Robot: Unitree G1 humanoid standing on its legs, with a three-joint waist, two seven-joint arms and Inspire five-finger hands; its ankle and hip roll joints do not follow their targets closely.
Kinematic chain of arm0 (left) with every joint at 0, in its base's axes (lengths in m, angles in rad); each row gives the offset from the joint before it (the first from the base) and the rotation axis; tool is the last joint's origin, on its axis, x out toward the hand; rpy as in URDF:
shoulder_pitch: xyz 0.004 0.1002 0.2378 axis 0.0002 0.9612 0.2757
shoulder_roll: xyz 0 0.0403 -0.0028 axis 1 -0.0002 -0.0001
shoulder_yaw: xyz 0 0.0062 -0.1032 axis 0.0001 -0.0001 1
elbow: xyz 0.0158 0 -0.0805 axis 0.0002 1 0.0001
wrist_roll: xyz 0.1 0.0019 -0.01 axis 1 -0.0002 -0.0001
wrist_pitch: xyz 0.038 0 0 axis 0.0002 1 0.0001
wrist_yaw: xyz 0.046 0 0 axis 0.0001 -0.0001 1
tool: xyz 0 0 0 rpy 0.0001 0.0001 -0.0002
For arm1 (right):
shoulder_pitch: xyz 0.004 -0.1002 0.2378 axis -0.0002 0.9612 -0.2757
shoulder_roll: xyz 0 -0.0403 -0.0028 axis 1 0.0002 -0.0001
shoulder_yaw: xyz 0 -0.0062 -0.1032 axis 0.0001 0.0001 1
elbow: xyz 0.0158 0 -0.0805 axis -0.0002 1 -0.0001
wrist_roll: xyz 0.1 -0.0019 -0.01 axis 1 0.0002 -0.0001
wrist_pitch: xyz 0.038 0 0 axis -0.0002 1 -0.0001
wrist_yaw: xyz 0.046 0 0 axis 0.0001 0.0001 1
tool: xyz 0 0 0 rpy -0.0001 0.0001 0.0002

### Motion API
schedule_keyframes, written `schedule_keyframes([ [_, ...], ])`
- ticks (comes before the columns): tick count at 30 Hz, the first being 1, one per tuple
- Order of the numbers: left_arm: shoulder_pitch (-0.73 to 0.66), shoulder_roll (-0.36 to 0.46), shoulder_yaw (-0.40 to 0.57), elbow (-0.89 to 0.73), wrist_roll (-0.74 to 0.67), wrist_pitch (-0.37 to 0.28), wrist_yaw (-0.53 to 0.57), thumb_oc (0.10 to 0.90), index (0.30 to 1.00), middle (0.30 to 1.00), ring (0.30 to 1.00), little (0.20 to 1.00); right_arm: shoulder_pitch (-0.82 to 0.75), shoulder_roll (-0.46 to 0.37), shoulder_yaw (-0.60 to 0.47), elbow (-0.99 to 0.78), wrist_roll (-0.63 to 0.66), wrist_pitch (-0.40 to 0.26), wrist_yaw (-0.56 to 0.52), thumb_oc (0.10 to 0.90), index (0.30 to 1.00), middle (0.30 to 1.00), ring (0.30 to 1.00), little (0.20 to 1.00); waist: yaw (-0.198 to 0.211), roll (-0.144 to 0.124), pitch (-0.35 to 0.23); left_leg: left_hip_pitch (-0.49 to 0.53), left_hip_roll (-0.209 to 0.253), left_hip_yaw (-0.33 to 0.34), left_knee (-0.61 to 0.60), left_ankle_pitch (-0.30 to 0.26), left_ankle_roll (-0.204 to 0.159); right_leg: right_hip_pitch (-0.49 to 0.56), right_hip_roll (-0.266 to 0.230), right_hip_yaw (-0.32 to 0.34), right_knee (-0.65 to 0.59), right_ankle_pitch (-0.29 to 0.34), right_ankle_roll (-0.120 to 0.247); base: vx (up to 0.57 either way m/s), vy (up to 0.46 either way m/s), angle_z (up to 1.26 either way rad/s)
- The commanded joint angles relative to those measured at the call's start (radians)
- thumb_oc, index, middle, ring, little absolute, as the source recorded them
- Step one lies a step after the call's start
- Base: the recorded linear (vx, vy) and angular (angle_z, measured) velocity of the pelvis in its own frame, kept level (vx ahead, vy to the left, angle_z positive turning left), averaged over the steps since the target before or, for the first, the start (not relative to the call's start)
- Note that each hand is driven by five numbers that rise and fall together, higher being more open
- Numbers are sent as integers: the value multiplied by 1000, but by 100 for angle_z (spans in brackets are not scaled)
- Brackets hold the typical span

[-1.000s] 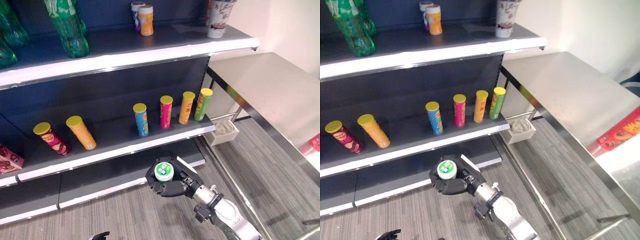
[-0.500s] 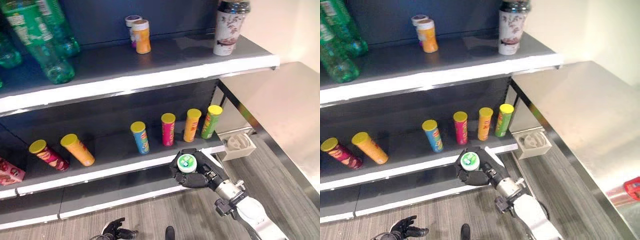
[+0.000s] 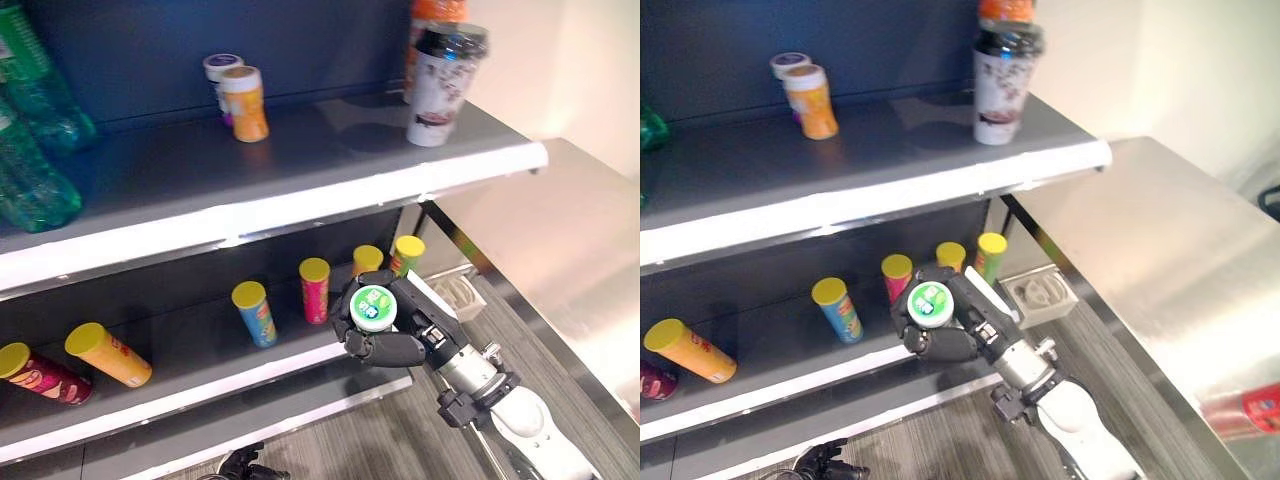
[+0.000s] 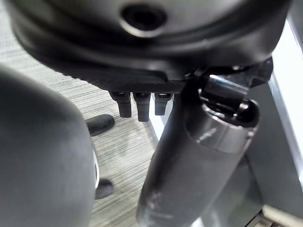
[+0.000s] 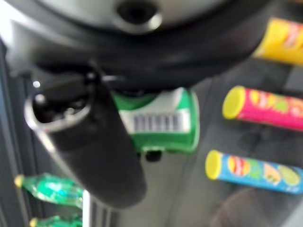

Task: Put the goods on the table back onto the shelves and tidy them up.

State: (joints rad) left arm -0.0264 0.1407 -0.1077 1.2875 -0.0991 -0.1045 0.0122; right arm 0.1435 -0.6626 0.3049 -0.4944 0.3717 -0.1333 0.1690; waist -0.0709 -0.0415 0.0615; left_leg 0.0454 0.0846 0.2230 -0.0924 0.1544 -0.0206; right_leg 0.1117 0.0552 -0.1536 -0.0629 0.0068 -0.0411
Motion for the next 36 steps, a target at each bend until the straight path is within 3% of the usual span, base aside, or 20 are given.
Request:
schedule_keyframes([
  [1,16,23,-11,44,11,-13,-8,800,900,900,900,900,-69,27,-77,-136,91,-116,30,400,300,300,300,300,14,-19,-34,43,11,27,5,-149,-57,-53,-145,53,-24,40,154,17,27,20],
  [6,17,31,-15,46,21,-13,-25,800,900,900,900,900,-62,-75,-127,-186,224,-117,79,400,300,300,300,300,6,-25,-40,47,9,36,5,-154,-57,-58,-149,61,-24,47,160,10,22,9],
  [11,14,32,-48,47,57,-19,-56,800,900,900,900,900,-56,-290,-249,-239,359,-108,123,400,300,300,300,300,-21,-33,-53,58,10,54,5,-163,-56,-66,-148,82,-24,59,169,-3,27,-13],
  [16,1,24,-79,46,72,-20,-66,800,900,900,900,900,-116,-345,-268,-239,346,-107,101,400,300,300,300,300,-32,-32,-63,67,9,68,5,-169,-53,-73,-145,98,-24,68,173,-8,22,-23],
  [18,-3,19,-90,44,76,-20,-66,800,900,900,900,900,-158,-350,-246,-232,345,-108,91,400,300,300,300,300,-34,-31,-65,69,9,71,5,-170,-53,-74,-145,105,-24,71,173,-20,19,-25],
  [20,-35,2,-159,34,104,-12,-56,800,900,900,900,900,-410,-330,-120,-197,301,-95,18,400,300,300,300,300,-29,-30,-72,70,8,77,5,-173,-47,-79,-144,116,-24,75,172,-33,26,-21],
  [24,-40,-4,-183,29,117,-5,-49,800,900,900,900,900,-547,-306,-50,-162,286,-91,-23,400,300,300,300,300,-21,-28,-74,70,7,75,5,-173,-46,-77,-144,114,-24,72,172,-7,9,-6],
  [26,-48,-1,-215,13,106,5,-15,800,900,900,900,900,-745,-276,62,-85,285,-66,-84,400,300,300,300,300,1,-31,-77,68,5,67,5,-172,-45,-72,-146,107,-24,68,168,0,3,4],
  [30,-63,-13,-219,23,54,37,-6,800,900,900,900,900,-970,-211,183,29,291,-37,-171,400,300,300,300,300,22,-34,-75,64,1,53,5,-170,-47,-64,-144,97,-24,59,163,4,-4,4],
  [36,-48,1,-194,38,12,62,9,800,900,900,900,900,-1144,-126,238,183,253,-12,-247,400,300,300,300,300,49,-36,-74,58,-4,32,5,-166,-48,-52,-145,77,-24,47,158,6,-19,20],
])
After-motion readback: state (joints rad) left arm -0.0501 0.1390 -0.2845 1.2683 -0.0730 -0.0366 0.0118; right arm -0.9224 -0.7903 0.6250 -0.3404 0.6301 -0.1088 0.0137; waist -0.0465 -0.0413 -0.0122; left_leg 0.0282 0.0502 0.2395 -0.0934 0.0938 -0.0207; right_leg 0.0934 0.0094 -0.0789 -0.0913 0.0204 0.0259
